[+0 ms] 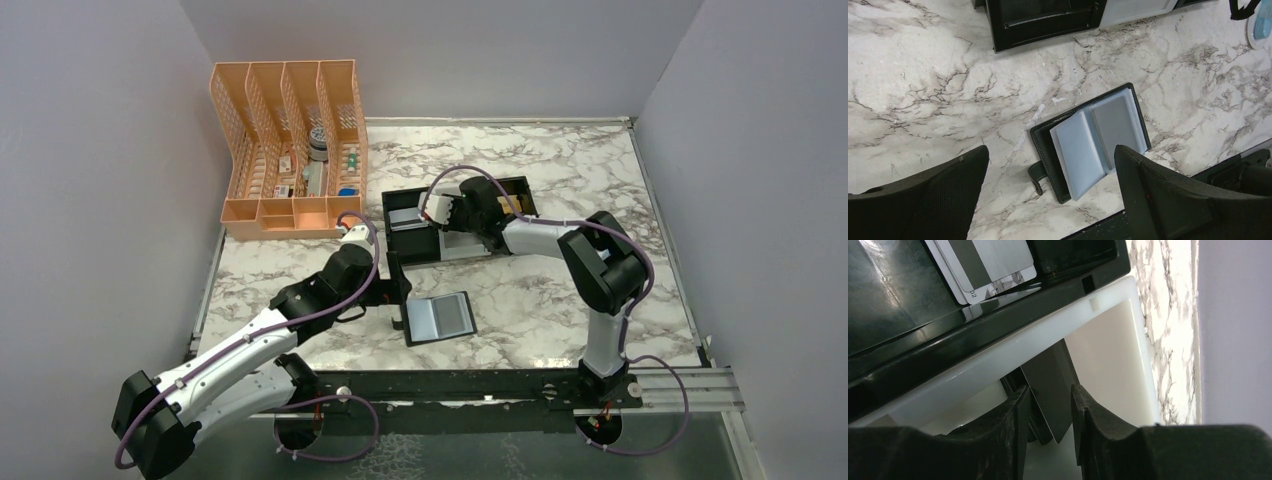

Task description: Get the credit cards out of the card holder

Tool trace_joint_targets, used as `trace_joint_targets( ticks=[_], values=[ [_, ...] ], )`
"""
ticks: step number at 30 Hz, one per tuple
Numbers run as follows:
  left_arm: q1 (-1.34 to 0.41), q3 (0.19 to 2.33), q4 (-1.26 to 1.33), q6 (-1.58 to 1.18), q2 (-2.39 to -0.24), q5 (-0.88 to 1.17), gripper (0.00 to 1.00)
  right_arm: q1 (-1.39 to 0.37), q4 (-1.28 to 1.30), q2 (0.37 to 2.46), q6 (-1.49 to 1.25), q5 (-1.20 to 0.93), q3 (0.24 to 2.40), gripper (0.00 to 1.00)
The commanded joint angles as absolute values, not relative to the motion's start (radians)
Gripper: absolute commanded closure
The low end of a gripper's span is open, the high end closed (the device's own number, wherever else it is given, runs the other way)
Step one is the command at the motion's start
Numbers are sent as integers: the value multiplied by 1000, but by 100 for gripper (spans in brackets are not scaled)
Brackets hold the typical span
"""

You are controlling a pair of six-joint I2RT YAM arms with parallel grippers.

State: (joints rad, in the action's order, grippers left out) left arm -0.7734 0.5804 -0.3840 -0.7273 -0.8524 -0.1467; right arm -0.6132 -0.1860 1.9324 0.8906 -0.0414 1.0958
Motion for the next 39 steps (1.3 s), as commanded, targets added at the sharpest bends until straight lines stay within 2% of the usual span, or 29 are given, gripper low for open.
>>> trace_joint_targets(
  ticks=[1, 7, 10, 12, 34, 39],
  values=[
    [-769, 592, -391, -732, -847, -137, 1, -606, -170, 1962, 878, -65, 1126, 64],
    [-769, 592, -390, -727, -853, -126, 1, -600, -150, 1973, 875, -65, 1134, 63],
    [-769, 591, -390, -729, -854, -124, 1, -597, -148, 1968, 865, -80, 1134, 54],
    [-769, 593, -390, -727, -858, -126, 1, -597, -147, 1965, 859, -88, 1135, 52],
    [-769, 622, -384, -718, -871, -89, 1, -584, -189, 1867, 779, -135, 1127, 44],
    [-769, 625, -381, -730, -861, -69, 1, -584, -289, 1786, 631, -104, 1066, 43]
  ],
)
